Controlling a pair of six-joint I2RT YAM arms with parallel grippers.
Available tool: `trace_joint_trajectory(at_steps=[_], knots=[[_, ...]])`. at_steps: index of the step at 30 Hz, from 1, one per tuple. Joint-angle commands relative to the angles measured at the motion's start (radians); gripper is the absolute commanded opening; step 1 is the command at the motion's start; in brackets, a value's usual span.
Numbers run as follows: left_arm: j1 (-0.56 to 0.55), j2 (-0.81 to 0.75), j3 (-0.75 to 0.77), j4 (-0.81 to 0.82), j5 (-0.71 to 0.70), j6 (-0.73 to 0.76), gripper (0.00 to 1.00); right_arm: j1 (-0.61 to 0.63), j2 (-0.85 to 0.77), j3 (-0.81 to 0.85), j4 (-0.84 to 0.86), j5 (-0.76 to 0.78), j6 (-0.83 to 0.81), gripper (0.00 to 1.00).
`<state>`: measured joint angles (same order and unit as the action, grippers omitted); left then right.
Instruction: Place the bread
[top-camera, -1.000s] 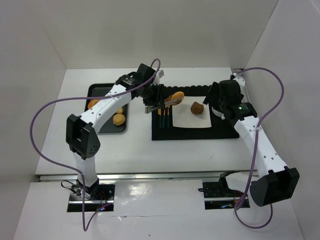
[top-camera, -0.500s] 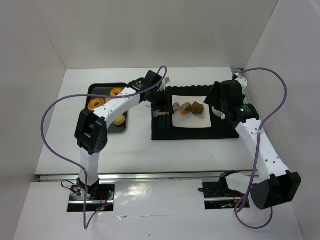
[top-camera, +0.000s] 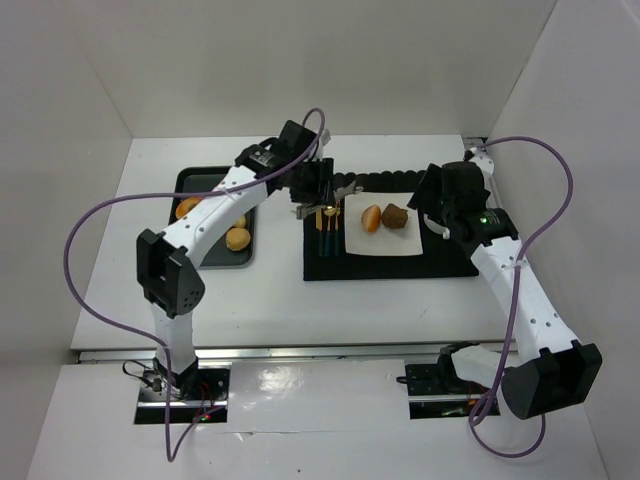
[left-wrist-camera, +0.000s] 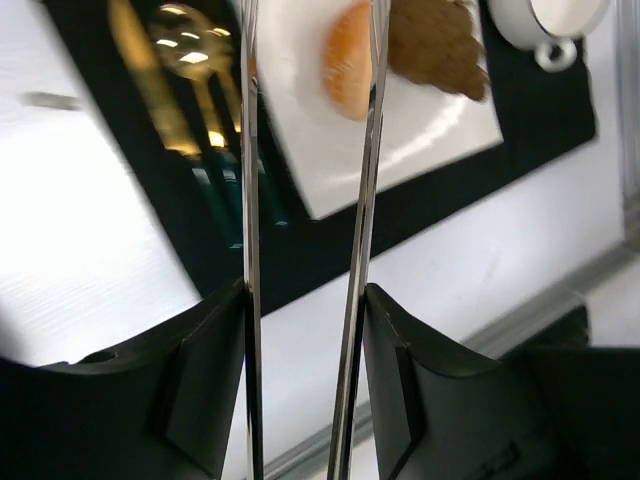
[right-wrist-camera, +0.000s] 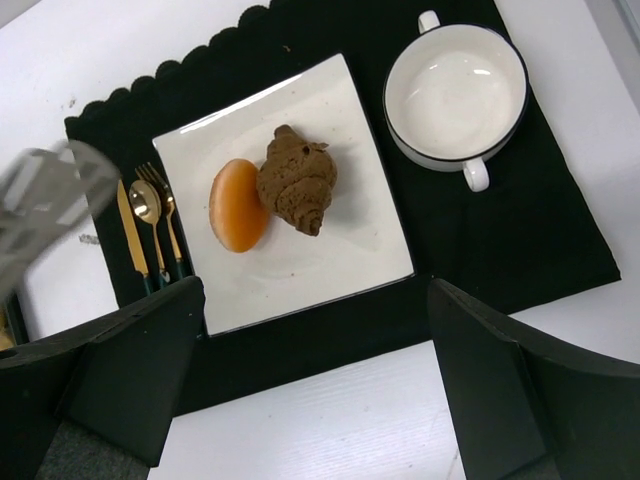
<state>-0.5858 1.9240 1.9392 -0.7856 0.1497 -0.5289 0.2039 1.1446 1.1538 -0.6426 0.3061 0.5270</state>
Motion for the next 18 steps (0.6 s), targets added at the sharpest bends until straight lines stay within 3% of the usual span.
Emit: trace_joint_trajectory(at_steps=[1, 6, 10, 16, 18], knots=[[0.014, -0.121, -0.052, -0.086, -0.235, 0.037, 0.59, -0.006, -0.017, -0.006, 0.037, -0.004, 0.005, 1.0], [0.04, -0.269, -0.351, 0.017, -0.42, 0.008, 0.56, -0.006, -0.008, -0.006, 0.037, -0.013, 0.005, 1.0], [0.04, -0.37, -0.619, 0.152, -0.45, -0.109, 0.56, -0.006, 0.001, -0.026, 0.058, -0.022, 0.005, 1.0], [0.018, -0.422, -0.818, 0.267, -0.446, -0.25, 0.56, -0.006, 0.014, -0.026, 0.058, -0.042, 0.014, 1.0], [0.009, -0.405, -0.853, 0.283, -0.395, -0.25, 0.63, -0.006, 0.014, -0.026, 0.058, -0.051, 0.014, 1.0]])
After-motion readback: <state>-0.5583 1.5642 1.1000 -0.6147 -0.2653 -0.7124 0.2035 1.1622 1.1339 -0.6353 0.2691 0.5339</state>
